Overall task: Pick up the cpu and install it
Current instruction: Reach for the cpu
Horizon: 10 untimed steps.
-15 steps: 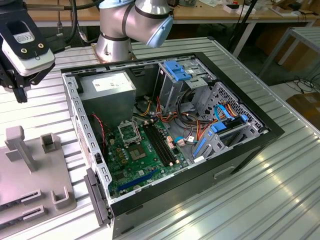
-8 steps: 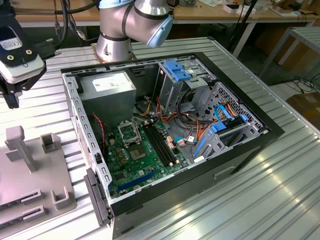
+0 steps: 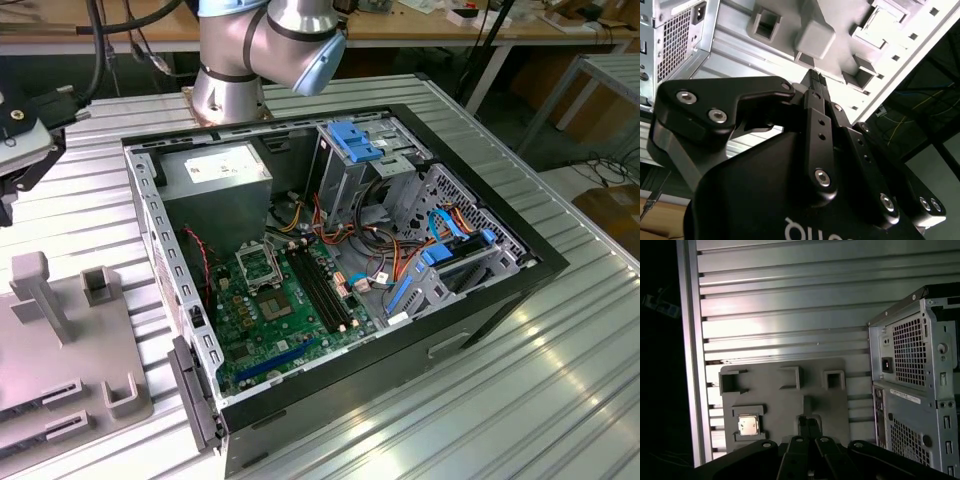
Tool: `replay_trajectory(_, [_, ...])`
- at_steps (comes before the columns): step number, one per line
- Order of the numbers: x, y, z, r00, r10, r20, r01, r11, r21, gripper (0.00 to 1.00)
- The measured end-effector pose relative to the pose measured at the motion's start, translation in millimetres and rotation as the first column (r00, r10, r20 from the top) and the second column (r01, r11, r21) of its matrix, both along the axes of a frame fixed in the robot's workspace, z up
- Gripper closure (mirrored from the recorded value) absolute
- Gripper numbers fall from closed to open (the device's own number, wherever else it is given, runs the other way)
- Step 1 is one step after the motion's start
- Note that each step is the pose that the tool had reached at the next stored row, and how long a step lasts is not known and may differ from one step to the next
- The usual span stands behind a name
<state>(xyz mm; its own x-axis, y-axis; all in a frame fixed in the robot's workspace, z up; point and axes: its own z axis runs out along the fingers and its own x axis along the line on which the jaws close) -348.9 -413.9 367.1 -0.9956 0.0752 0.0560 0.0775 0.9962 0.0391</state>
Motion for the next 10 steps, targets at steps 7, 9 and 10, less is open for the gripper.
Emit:
replay_trajectory(7, [-8.1,-4.8,-1.1,0.9999,0.008,0.0129,-0.008,1.0,0.0009,0.87])
replay_trajectory(9, [-11.8,-6.1,-1.3,0.9998,0.008,0.0185,-0.008,1.0,0.0009,0.87])
replay_trajectory(10, [-13.5,-6.8,-1.4,0.9998,0.008,0.0206,-0.008,1.0,0.0009,0.87])
